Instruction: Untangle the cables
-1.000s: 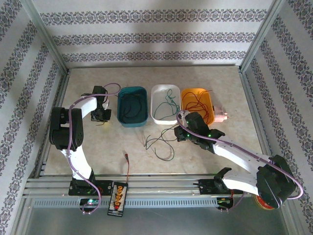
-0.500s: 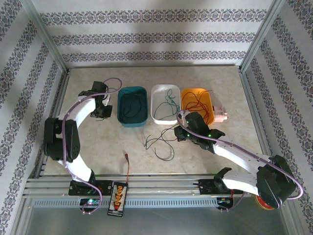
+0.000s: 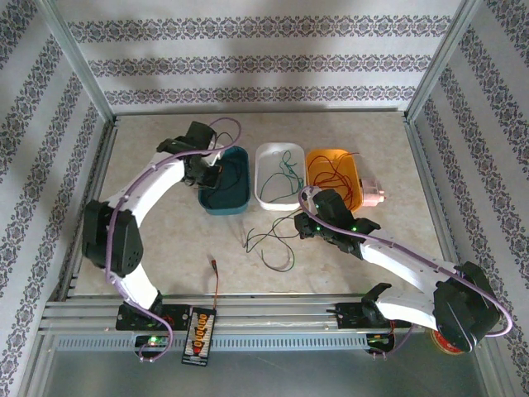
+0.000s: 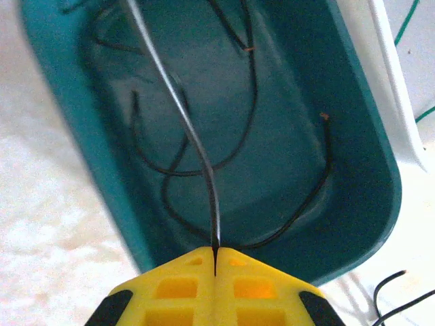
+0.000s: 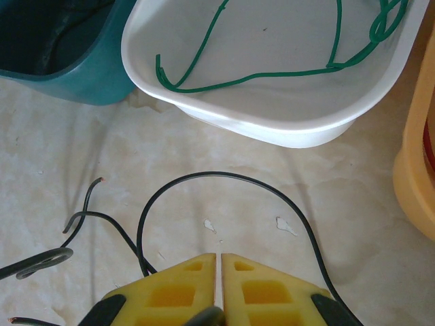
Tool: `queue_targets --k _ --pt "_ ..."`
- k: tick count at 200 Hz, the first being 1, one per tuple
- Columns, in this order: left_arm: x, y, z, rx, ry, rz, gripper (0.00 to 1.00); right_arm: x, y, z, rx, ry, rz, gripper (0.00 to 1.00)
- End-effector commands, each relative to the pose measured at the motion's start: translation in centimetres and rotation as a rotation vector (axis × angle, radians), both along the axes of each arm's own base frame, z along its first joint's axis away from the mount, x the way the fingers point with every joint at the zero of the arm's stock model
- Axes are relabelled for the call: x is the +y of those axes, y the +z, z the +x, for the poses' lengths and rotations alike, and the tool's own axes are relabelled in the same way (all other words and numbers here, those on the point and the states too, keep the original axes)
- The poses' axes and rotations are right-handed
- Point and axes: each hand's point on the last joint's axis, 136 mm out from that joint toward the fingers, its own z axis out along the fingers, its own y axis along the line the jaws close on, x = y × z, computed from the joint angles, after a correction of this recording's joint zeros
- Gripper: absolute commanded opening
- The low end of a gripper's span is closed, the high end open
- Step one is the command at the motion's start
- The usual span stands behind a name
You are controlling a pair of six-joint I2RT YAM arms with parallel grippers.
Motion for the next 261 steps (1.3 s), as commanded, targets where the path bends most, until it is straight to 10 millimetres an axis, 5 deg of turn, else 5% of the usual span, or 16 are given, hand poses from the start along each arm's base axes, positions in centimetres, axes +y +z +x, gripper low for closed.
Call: queue_targets --k 1,103,122,150,196,231,261 --pt "-0.4 -2.4 -0.8 0.12 0.029 0.007 0.0 -0.3 1.2 0.6 -0.029 -0.029 0.01 0.1" --pt "-0.8 -8.2 2.9 0.131 0.098 0.04 0.0 -0.5 1.1 0.5 -0.021 -0.029 0.004 0.1" --pt "-1.6 -8.0 3.5 0.099 0.09 -0.003 0.16 -0.4 1.1 0.5 -0.019 -0.025 0.005 0.1" --pt "-3.1 -5.5 4.5 0.014 0.071 -0.07 0.45 -0.4 1.0 0.3 -0.017 -0.023 0.006 0.11" --pt "-5.8 2.7 4.4 -0.212 -0.023 -0.146 0.58 -0.4 1.1 0.2 -0.022 -0.025 0.008 0.11" --pt "-8.2 7.9 1.8 -0.346 -0.16 -0.206 0.63 -0.5 1.2 0.2 -0.029 -0.029 0.011 0.11" --pt "-11.5 8.9 -2.2 -0.334 -0.332 -0.313 0.69 -0.5 1.2 0.2 -0.028 -0.03 0.012 0.12"
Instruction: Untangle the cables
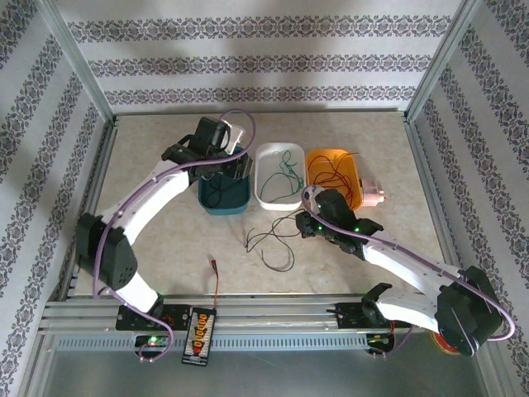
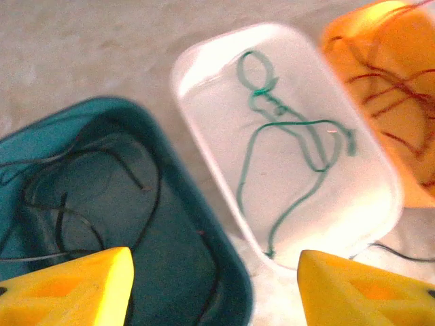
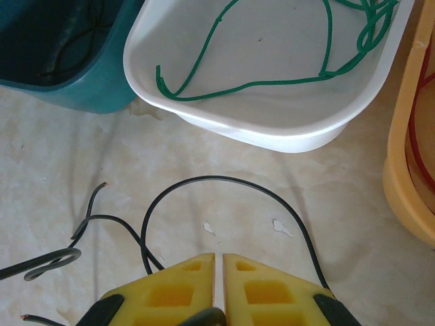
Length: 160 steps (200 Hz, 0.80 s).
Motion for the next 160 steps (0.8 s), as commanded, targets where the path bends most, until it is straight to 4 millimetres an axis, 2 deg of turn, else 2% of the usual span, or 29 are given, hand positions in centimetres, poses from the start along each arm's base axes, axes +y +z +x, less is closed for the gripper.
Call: queue_targets --k 1,24,52,77,98,114,125,138,153,160 --pt "-3.1 -0.7 -2.9 0.011 -0.187 -0.046 0.69 -0.2 0.5 0.2 -0.014 -0.016 -0.001 0.11" --pt "-6.3 -1.8 -6.8 0.073 -0.376 -0.089 0.69 -0.1 0.6 0.2 -0.014 -0.011 0.002 0.12" --pt "-8.9 -4.1 -10.7 0.181 -0.533 -0.083 0.69 -0.2 0.8 0.2 -0.016 -0.016 0.005 0.11" --pt "-10.5 -5.9 -13.5 0.28 -0.632 -0.087 0.7 -0.3 0.6 0.4 -0.008 -0.027 0.004 0.11" --pt "-11.6 -7.5 -15.0 0.334 -0.676 -0.081 0.72 -0.3 0.5 0.4 -0.005 -0.027 0.005 0.11" --pt "-12.5 -8.5 -14.8 0.324 -0.669 -0.065 0.73 -0.2 0.5 0.4 -0.003 -0.024 0.006 0.11" --pt "-13.1 -9.2 -13.7 0.283 -0.636 -0.05 0.73 -0.2 0.5 0.4 -0.002 -0.021 0.006 0.11" --pt "-13.4 -9.6 -11.5 0.21 -0.562 -0.022 0.71 -0.1 0.6 0.3 -0.003 -0.014 0.009 0.11" --pt "-13.7 -9.2 -9.7 0.142 -0.507 -0.021 0.61 -0.1 0.7 0.3 -0.004 -0.014 0.007 0.11" --pt "-14.0 -8.7 -9.1 0.116 -0.49 -0.032 0.52 -0.2 0.7 0.3 -0.005 -0.016 0.005 0.11"
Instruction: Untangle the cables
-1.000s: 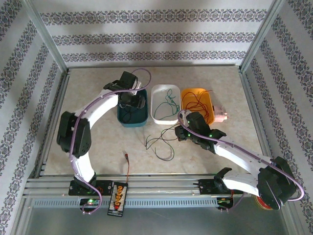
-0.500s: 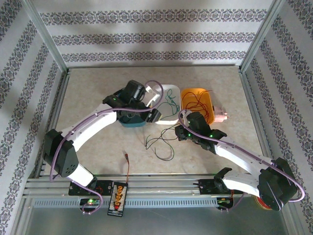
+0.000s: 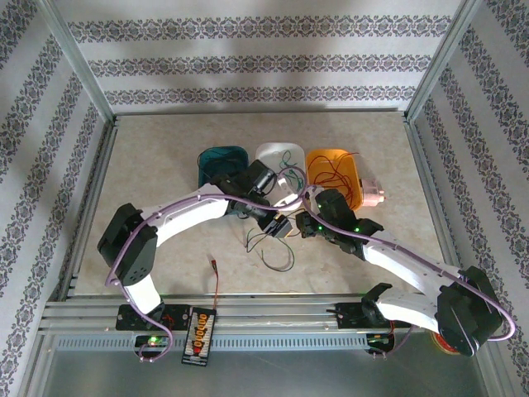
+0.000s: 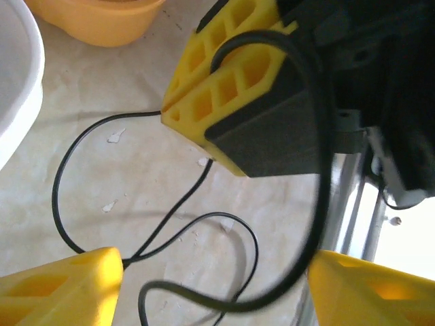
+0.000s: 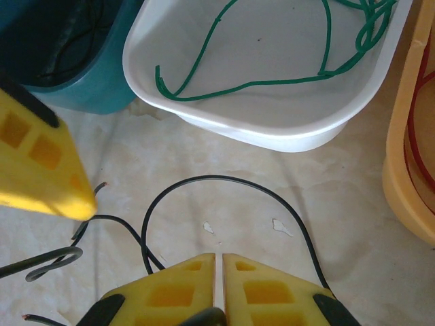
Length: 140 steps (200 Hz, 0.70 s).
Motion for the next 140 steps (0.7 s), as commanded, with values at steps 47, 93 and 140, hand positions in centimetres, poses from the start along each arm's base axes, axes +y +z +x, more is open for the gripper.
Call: queue_targets --k 47,93,140 --pt "-1.3 7.1 4.6 -0.266 0.175 -0.188 0.0 -1.7 0.7 0.3 -0.021 -0.074 -0.004 0.21" --pt "-0.4 15.1 3.5 -0.349 0.237 -0.393 0.0 -6.4 0.4 1.3 -0.05 -0.31 -0.043 0.52" --pt "0.2 20.8 2.0 -0.411 0.207 -0.503 0.0 -11.1 0.4 1.3 -0.07 -0.518 -0.05 0.6"
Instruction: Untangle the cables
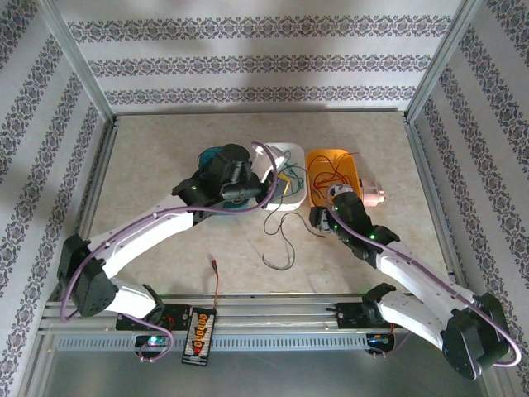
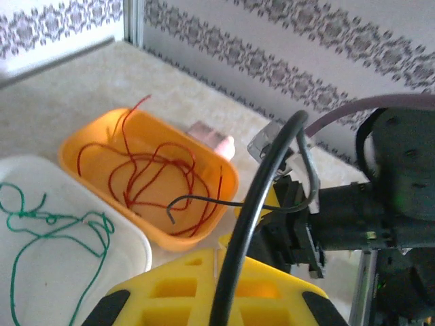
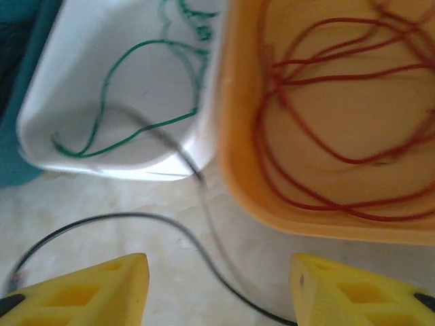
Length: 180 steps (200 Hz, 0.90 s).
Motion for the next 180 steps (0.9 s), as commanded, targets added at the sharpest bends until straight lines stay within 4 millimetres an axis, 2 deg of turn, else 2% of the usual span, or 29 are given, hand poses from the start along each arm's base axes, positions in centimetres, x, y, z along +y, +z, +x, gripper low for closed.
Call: queue_targets --k 1,29,62,82,122,131,144,180 --pt "-0.4 3.7 -0.7 -0.046 -0.025 -0.083 0.0 -2.9 -0.5 -0.3 0.002 -0.138 -0.025 0.6" --pt "-0.2 6.6 -1.4 -0.097 -0.046 -0.134 0.0 -4.3 -0.7 -0.6 0.005 -0.2 -0.017 0.6" --pt "-0.4 10.0 -4.0 -0.127 -0.173 -0.221 0.0 -4.8 -1.2 -0.8 0.021 -0.223 0.004 0.6" --pt "-0.8 10.5 -5.2 -0.102 -0.25 -0.225 0.0 -4.7 -1.3 -0.8 0.023 -0.221 0.007 0.6" --pt "-1.6 9.7 -7.6 -0.013 -0.426 -0.232 0.0 -4.5 -1.2 -0.7 0.019 -0.201 0.003 0.6" --pt "-1.7 9.2 -7.5 0.002 -0.426 -0.221 0.0 -4.4 -1.1 -0.7 0.019 -0.198 0.005 0.6" --pt "-1.7 7.5 -6.1 0.015 -0.363 -0.16 0.0 -4.4 -1.2 -0.7 0.023 -0.196 0.005 0.6" --pt "-0.5 0.0 0.2 0.075 -0.049 0.138 0.0 -4.4 -1.4 -0.8 0.03 -0.201 0.005 0.6"
